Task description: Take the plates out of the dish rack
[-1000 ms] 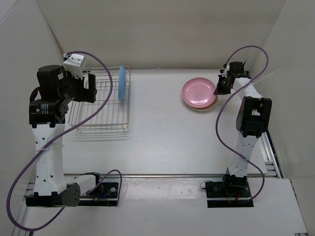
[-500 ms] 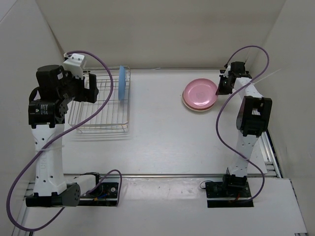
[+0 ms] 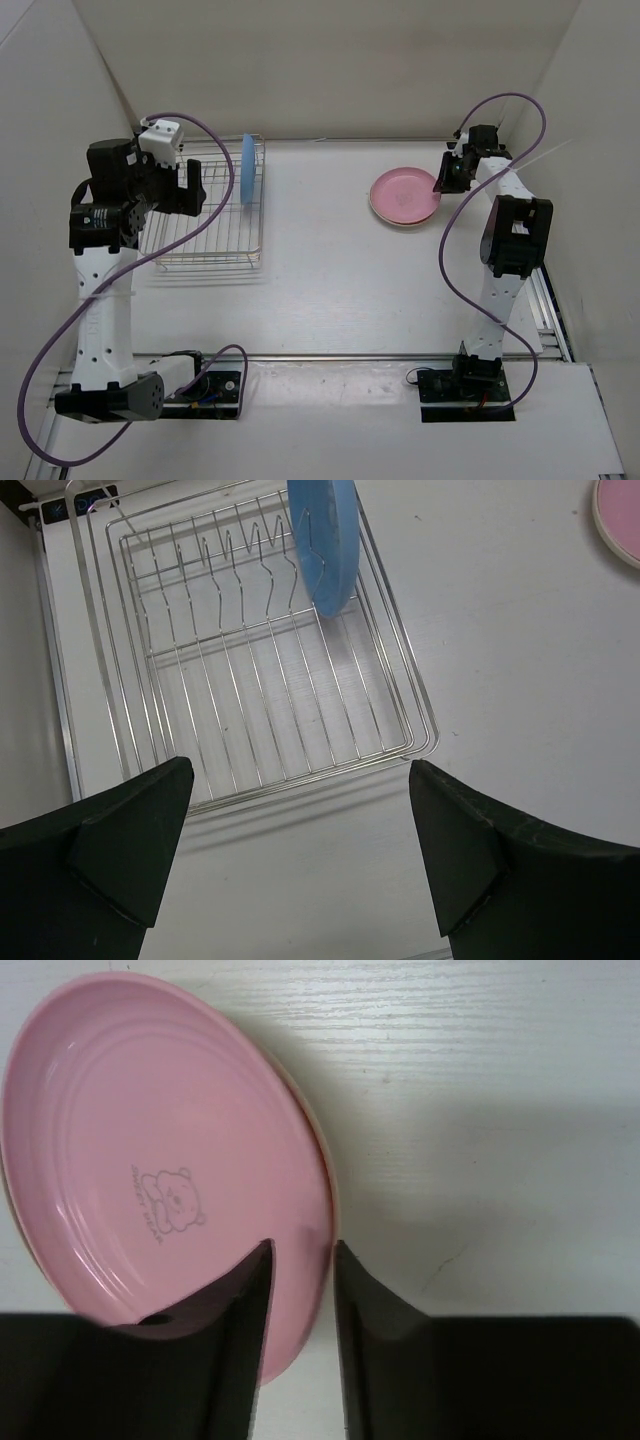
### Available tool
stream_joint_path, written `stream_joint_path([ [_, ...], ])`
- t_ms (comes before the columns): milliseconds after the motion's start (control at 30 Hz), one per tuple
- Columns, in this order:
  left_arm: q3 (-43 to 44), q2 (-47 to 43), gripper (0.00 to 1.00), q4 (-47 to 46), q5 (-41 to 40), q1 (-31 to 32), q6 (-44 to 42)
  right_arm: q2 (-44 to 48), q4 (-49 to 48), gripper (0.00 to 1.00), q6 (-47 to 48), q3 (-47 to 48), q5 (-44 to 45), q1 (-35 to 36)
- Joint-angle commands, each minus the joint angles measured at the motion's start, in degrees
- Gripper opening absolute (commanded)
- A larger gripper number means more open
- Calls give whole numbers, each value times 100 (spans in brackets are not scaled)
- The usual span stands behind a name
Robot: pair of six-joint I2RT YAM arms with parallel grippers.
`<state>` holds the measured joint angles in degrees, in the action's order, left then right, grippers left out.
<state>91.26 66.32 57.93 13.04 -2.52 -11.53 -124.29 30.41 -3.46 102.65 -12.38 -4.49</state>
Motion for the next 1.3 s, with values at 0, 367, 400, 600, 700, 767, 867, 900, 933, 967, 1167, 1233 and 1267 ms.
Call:
stream_joint_path([
  [0, -64, -111, 100, -159, 208, -38, 2, -43, 0, 37, 109, 203, -150, -17],
  [367, -1426, -269, 100, -1353, 919, -345, 274, 457, 131, 70, 171, 203, 307, -87],
  [400, -1514, -269, 100, -1685, 1042, -424, 274, 641, 245, 71, 171, 264, 307, -157],
  [600, -1595, 494, 100, -2541, 3026, -1004, 256, 1519, 1395, 76, 1002, 458, -34, -289],
  [700, -1305, 1223, 100, -2708, 4011, -1127, 11, 2072, 2090, 76, 1479, 221, -221, -289],
  [767, -920, 1836, 100, -2708, 4574, -1127, -251, 2451, 2144, 76, 1691, -410, -221, -289],
  [867, -436, 2750, 100, -2708, 4857, -1057, -324, 3050, 2091, 76, 1805, -1158, -221, -289],
  [900, -103, 2980, 100, -2708, 4962, -996, -324, 3242, 2091, 76, 1866, -1273, -221, -289],
  [933, 65, 3209, 100, -2708, 5015, -996, -324, 3314, 2091, 76, 1867, -1431, -142, -237],
  [967, 432, 3611, 100, -2708, 5016, -996, -324, 3445, 2091, 76, 1867, -1493, -81, -236],
  [1167, 1262, 4581, 100, -3032, 5218, -873, 202, 3797, 2091, 76, 1586, -1845, -27, -131],
  [1233, 1350, 4713, 100, -3112, 5218, -741, 309, 3859, 2030, 78, 1533, -1915, -27, -131],
  [1267, 1429, 4836, 100, -3113, 5218, -741, 370, 3860, 2030, 78, 1472, -1968, -27, -131],
])
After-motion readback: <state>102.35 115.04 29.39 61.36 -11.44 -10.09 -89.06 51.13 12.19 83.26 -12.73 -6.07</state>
